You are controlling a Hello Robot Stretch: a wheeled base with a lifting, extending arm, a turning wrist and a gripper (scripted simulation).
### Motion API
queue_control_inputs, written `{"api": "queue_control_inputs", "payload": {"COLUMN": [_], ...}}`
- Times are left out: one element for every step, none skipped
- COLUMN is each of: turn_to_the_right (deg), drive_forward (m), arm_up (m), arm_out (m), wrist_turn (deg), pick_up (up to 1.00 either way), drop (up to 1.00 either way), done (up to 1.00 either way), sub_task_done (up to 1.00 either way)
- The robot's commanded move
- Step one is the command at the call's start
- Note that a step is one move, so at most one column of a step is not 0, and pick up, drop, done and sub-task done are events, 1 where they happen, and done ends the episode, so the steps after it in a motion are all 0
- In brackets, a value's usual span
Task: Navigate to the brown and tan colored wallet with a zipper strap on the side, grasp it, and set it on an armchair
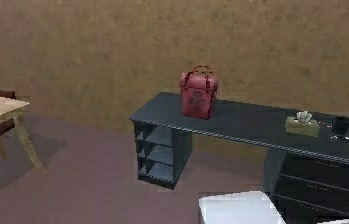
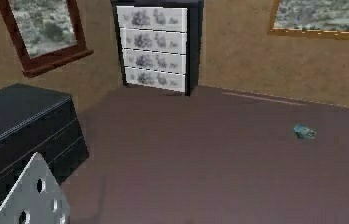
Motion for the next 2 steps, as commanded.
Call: {"api": "queue_control_inputs", "payload": {"turn_to_the_right": [0.0, -45.0], "drive_forward": [0.15, 0.0], "arm_up": [0.0, 0.0], "arm_out": [0.0, 0.0], "wrist_turn": [0.0, 0.0], "pick_up": [0.0, 0.0], "drop": [0.0, 0.0], "done": [0.0, 0.0], "sub_task_done": [0.0, 0.0]}}
